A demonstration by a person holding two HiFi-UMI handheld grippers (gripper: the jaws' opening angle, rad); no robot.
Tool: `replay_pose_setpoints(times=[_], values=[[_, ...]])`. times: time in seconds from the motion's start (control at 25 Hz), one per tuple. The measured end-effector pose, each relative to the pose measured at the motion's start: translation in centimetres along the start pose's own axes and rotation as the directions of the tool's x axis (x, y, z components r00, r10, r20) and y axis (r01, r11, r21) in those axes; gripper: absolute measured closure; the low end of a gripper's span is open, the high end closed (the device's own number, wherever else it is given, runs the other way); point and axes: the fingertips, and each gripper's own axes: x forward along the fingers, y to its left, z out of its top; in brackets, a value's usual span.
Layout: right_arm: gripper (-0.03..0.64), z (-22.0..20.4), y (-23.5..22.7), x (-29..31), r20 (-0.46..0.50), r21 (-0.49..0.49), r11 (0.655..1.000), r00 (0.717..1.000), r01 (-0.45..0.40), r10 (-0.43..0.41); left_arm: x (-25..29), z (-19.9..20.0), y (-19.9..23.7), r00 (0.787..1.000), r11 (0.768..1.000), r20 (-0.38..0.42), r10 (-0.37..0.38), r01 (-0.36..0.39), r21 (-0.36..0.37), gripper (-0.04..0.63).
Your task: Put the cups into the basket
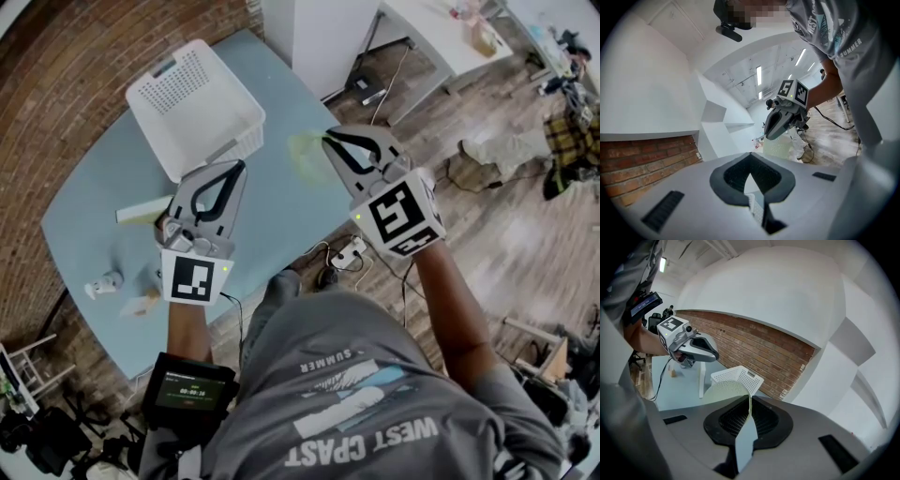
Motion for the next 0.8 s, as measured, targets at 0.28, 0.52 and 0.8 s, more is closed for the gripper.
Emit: replay_pose_setpoints(times=[0.28, 0.52, 0.8], values=[[0.586, 1.5, -0.1, 1.6, 0.009, -0.024, 1.0, 1.0, -0.018, 0.018, -0.6, -1.2, 1.0, 1.0, 0.999, -0.01, 0.024, -0.024, -0.022, 0.597], [0.586, 3.8, -0.2, 4.0, 0.044, -0.039, 0.999, 0.998, -0.034, 0.036, -1.1, -2.1, 1.8, 0.999, 0.998, -0.01, 0.045, -0.045, -0.04, 0.597], [0.586, 6.0, -0.3, 8.1, 0.058, -0.078, 0.994, 0.995, -0.072, 0.077, -1.5, -3.8, 2.7, 0.998, 0.996, -0.03, 0.059, -0.061, -0.064, 0.597]])
